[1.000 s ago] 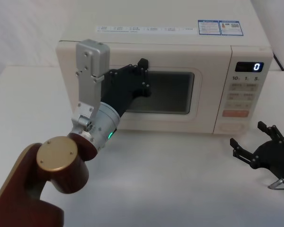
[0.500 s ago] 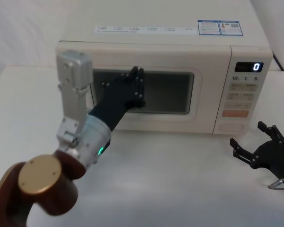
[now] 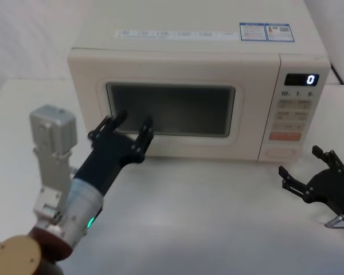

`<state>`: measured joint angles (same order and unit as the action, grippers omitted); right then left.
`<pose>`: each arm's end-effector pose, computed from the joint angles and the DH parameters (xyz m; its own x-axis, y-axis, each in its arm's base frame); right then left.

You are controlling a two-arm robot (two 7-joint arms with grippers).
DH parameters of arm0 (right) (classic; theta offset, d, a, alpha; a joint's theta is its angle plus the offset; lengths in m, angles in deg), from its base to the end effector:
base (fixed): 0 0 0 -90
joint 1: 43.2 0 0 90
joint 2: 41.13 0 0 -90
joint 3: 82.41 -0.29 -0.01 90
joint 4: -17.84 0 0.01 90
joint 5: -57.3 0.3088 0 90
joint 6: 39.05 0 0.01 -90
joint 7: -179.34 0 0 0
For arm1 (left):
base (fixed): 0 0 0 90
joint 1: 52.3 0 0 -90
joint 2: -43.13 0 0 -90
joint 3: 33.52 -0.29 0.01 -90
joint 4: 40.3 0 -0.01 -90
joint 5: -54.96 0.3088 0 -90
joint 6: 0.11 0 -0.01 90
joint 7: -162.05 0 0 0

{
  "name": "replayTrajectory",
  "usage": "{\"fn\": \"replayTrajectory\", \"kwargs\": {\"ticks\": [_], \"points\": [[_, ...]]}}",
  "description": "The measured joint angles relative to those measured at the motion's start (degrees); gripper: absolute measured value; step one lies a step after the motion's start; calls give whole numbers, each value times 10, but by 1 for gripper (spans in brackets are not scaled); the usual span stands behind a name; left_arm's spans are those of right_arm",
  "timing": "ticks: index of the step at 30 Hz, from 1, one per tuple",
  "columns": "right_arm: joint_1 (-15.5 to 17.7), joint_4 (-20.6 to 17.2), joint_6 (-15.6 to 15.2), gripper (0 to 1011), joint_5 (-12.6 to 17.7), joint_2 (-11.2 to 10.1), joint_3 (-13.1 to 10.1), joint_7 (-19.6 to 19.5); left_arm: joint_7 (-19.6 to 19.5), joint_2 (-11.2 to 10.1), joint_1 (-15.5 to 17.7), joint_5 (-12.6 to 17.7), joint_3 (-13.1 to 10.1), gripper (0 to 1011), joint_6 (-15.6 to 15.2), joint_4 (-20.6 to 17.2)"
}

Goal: Press the button to open the microwave door with one hand; close the microwave door with the other hand.

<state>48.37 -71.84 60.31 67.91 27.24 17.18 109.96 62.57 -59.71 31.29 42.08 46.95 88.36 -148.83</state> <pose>0.3158 -0.0600 -0.3079 0.5025 -0.8426 0.1935 0.8590 0.5119 -0.0014 0.2863 -0.0069 -0.2385 0.3860 0.9225 0.0029 -0.9127 0.3823 -0.1440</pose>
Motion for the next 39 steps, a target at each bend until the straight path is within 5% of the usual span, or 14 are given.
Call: {"fn": "replayTrajectory", "kwargs": {"ticks": [16,28,39], "points": [[0,0,0,1000,0,0,0,0,15,3,-73,1,58,1001,36,8],[0,0,0,1000,0,0,0,0,18,18,-83,10,70,1001,41,47],[0,0,0,1000,0,0,0,0,18,17,-83,10,69,1001,41,44]]}}
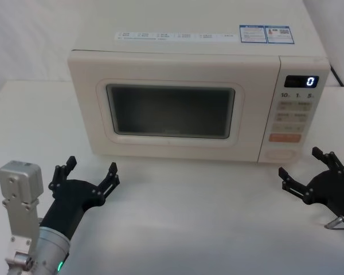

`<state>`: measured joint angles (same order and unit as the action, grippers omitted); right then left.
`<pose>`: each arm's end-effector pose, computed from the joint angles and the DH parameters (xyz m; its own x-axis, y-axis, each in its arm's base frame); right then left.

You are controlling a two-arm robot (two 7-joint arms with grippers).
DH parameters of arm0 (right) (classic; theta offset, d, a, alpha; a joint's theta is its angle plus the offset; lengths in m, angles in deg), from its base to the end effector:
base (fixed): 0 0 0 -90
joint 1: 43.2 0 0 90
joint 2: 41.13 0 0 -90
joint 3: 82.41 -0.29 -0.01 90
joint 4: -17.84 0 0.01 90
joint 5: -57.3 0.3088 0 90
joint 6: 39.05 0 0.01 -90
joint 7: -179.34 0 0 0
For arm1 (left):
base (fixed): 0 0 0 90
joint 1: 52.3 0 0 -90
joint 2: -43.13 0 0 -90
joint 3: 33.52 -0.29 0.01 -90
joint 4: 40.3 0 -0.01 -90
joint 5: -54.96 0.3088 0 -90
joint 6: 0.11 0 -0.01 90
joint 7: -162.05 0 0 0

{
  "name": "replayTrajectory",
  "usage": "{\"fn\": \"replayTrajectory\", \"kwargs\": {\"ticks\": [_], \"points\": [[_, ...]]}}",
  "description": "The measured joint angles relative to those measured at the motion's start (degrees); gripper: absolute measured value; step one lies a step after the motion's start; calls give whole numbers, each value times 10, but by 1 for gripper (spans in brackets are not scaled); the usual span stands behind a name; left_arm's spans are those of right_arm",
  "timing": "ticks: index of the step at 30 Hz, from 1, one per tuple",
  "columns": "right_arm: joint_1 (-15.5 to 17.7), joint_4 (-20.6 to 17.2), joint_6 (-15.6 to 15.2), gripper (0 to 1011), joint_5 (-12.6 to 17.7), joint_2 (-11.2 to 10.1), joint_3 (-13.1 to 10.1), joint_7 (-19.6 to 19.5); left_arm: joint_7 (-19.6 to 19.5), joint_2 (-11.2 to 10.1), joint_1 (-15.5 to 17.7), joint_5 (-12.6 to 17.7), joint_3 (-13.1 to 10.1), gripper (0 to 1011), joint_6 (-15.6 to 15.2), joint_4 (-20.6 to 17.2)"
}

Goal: Press the button to open the microwave door with one hand; close the microwave door with the other hand.

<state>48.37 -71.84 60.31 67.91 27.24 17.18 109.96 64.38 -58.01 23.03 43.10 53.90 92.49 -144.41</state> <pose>0.3158 -0.0600 -0.3079 0.5025 -0.8426 0.1935 0.8590 0.5119 -0.0014 0.2550 0.0287 -0.2943 0.2213 0.9748 -0.0273 -0.9750 0.2206 -0.0271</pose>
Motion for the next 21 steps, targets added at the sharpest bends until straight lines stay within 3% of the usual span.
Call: {"fn": "replayTrajectory", "kwargs": {"ticks": [21], "points": [[0,0,0,1000,0,0,0,0,-1,-1,1,-1,-1,1001,0,-3]]}}
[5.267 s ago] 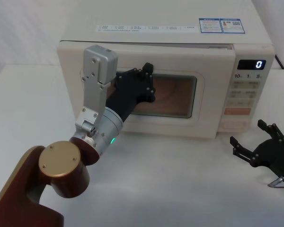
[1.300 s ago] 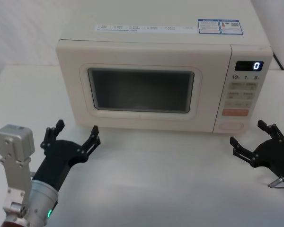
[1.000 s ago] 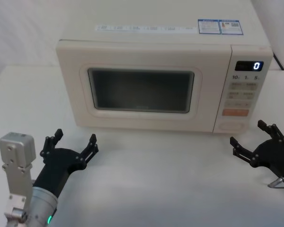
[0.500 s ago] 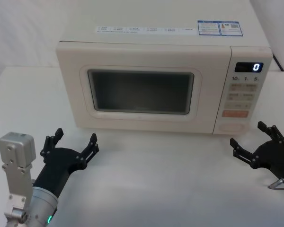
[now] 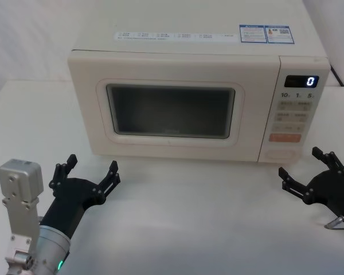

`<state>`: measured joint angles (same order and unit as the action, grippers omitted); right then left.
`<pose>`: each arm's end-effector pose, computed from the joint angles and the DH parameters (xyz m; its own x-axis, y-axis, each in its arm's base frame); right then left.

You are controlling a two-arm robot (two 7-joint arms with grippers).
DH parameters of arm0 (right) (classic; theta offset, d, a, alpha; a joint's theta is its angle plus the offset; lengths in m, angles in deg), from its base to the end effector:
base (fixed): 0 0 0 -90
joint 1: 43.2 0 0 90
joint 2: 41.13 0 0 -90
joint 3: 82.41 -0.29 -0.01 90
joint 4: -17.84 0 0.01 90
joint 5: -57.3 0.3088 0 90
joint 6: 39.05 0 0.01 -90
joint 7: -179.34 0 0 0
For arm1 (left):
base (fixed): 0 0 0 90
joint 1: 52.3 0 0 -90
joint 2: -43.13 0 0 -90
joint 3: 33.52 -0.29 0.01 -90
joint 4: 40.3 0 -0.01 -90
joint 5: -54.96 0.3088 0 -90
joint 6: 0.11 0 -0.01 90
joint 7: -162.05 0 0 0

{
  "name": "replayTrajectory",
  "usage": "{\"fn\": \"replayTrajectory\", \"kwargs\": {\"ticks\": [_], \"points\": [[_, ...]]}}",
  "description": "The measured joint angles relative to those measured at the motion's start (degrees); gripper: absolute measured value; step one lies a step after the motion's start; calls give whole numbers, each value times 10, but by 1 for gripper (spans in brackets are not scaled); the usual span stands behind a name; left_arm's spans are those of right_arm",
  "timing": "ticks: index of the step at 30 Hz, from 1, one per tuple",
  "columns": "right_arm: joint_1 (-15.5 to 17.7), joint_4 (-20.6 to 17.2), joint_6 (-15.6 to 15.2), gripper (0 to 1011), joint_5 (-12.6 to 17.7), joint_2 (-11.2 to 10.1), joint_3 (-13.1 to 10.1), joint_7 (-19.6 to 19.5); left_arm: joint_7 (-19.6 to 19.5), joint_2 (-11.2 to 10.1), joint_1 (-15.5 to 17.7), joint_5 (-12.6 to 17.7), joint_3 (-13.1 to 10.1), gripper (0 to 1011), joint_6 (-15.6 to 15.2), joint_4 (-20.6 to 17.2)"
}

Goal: Press the button to open the microwave door with one hand; close the microwave door with the other hand.

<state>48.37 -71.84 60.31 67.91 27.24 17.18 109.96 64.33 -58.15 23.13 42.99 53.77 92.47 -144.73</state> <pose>0.3158 -0.0600 -0.3079 0.5025 -0.8426 0.1935 0.8590 0.5119 -0.0014 0.2555 0.0282 -0.2922 0.2260 0.9738 -0.0265 -0.9738 0.2251 -0.0334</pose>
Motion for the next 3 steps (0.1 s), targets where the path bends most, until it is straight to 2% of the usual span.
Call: {"fn": "replayTrajectory", "kwargs": {"ticks": [3], "points": [[0,0,0,1000,0,0,0,0,0,0,0,0,0,1001,0,0]]}}
